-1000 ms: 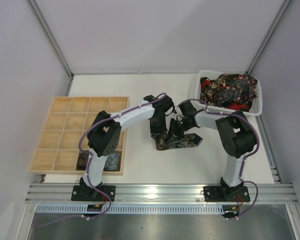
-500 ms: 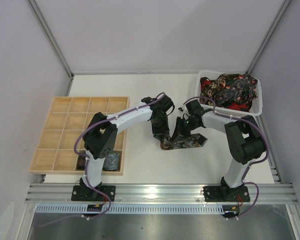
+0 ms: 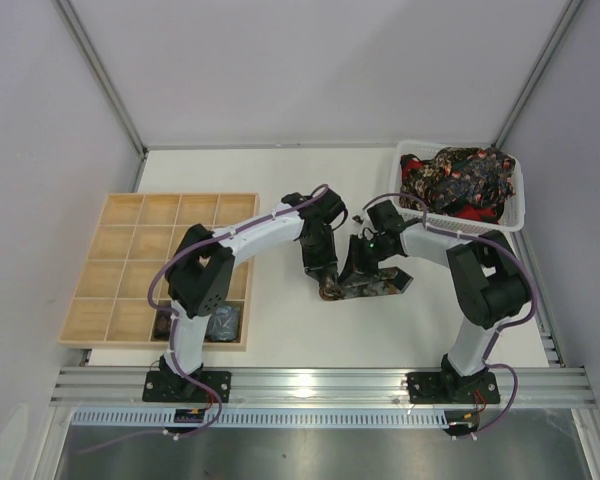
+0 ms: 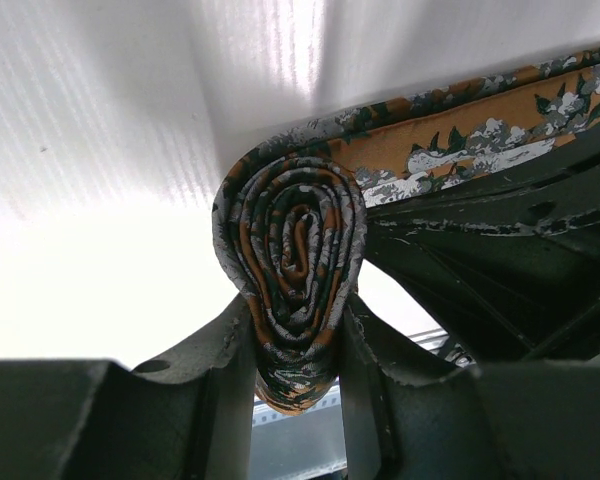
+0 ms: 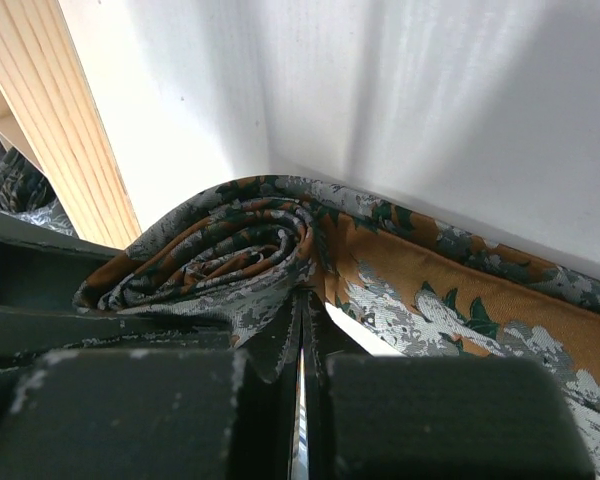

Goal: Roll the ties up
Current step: Roll the tie

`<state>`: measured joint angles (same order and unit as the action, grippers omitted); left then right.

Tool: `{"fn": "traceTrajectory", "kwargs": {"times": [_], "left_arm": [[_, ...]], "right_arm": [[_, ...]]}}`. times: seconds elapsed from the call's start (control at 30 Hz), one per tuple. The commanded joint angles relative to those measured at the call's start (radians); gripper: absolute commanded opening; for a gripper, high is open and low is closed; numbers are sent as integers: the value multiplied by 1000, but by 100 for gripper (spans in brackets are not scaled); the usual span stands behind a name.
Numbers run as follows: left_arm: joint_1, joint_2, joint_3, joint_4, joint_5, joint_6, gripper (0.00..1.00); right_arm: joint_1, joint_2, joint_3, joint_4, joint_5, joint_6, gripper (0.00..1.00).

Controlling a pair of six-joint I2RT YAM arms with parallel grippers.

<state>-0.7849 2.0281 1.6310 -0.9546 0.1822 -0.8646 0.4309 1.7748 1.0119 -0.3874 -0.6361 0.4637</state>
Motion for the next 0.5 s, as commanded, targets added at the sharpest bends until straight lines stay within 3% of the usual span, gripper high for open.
{"fn": "traceTrajectory", "kwargs": {"times": [0.0, 0.27, 0.47], "left_arm": [[0, -17, 73, -31, 25, -8, 0], [-25, 72, 220, -102, -15, -16, 1], [-42, 167, 230, -176, -41, -8, 0]], "right_arm": [[43, 35, 8, 76, -23, 42, 0], [97, 106, 20, 228, -94, 110, 0], [75, 109, 16, 219, -100, 128, 0]]}}
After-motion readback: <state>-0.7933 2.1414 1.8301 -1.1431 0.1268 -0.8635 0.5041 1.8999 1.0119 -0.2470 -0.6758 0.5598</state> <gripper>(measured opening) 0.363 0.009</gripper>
